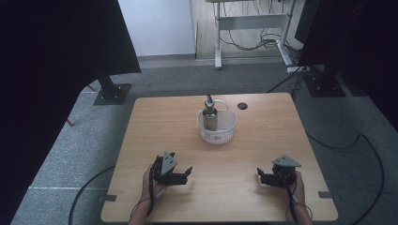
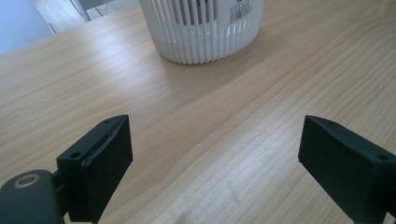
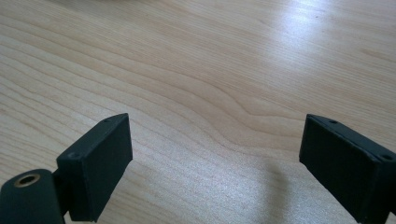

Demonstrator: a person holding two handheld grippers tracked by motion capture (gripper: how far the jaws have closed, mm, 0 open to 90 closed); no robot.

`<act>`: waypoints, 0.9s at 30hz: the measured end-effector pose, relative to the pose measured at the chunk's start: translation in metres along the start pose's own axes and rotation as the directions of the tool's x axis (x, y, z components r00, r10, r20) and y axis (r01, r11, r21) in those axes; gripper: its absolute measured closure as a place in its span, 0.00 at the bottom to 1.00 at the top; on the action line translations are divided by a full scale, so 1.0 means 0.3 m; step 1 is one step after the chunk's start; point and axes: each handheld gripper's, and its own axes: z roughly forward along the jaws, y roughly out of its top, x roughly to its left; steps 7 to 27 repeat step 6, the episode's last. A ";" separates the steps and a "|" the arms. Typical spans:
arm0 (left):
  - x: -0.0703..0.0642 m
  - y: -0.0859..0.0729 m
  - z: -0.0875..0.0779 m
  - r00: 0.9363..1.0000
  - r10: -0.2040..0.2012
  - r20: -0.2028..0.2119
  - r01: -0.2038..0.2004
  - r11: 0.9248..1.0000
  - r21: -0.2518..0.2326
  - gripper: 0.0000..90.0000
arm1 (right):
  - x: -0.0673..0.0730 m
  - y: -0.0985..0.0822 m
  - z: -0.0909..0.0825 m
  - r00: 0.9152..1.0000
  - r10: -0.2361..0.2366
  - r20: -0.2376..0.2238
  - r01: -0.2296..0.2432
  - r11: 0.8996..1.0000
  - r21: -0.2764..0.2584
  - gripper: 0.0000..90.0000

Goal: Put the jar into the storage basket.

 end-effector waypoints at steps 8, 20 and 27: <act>0.018 -0.024 -0.016 0.999 -0.044 -0.010 0.044 0.999 -0.006 0.10 | 0.003 0.001 0.004 1.000 -0.009 -0.004 0.009 1.000 0.012 0.08; 0.018 -0.024 -0.016 0.999 -0.044 -0.010 0.044 0.999 -0.006 0.10 | 0.003 0.001 0.004 1.000 -0.009 -0.004 0.009 1.000 0.012 0.08; 0.018 -0.024 -0.016 0.999 -0.044 -0.010 0.044 0.999 -0.006 0.10 | 0.003 0.001 0.004 1.000 -0.009 -0.004 0.009 1.000 0.012 0.08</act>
